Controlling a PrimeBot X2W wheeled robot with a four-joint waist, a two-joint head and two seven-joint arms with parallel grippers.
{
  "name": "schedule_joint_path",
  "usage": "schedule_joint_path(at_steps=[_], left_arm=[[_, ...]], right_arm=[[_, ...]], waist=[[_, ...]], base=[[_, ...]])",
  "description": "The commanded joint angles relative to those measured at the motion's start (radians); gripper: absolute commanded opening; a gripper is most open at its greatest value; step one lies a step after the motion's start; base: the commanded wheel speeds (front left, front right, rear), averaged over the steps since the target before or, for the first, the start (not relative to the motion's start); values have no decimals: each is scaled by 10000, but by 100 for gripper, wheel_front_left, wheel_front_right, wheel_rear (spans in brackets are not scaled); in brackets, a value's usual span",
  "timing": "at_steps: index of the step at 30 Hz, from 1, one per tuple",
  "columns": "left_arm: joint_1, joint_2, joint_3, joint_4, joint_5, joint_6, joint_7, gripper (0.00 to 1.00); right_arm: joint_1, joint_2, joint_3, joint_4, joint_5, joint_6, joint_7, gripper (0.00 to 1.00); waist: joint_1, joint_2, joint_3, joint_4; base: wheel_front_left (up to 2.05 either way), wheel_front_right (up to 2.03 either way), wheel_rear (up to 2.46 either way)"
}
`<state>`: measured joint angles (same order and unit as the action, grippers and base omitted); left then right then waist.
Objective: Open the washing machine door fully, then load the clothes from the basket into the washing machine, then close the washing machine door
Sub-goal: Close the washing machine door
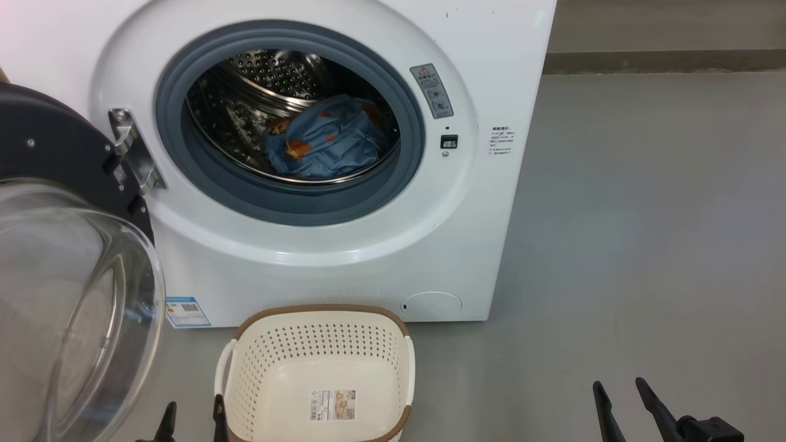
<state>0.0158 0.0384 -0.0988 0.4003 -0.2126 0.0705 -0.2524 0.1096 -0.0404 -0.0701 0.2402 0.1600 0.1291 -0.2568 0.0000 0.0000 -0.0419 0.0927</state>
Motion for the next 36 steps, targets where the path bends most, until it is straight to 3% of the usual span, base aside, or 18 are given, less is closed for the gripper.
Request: schedule_joint_path(at_steps=[1, 36], left_arm=[[-167, 119, 272, -273, 59, 53, -93, 100], [-200, 118, 241, -284, 20, 92, -93, 100]], right_arm=[[-120, -134, 294, -223, -79, 16, -49, 100], [-157, -113, 255, -191, -80, 16, -49, 100]], waist=[[0, 0, 5, -8], [0, 0, 2, 57]], base=[[-29, 29, 0], [0, 0, 0]])
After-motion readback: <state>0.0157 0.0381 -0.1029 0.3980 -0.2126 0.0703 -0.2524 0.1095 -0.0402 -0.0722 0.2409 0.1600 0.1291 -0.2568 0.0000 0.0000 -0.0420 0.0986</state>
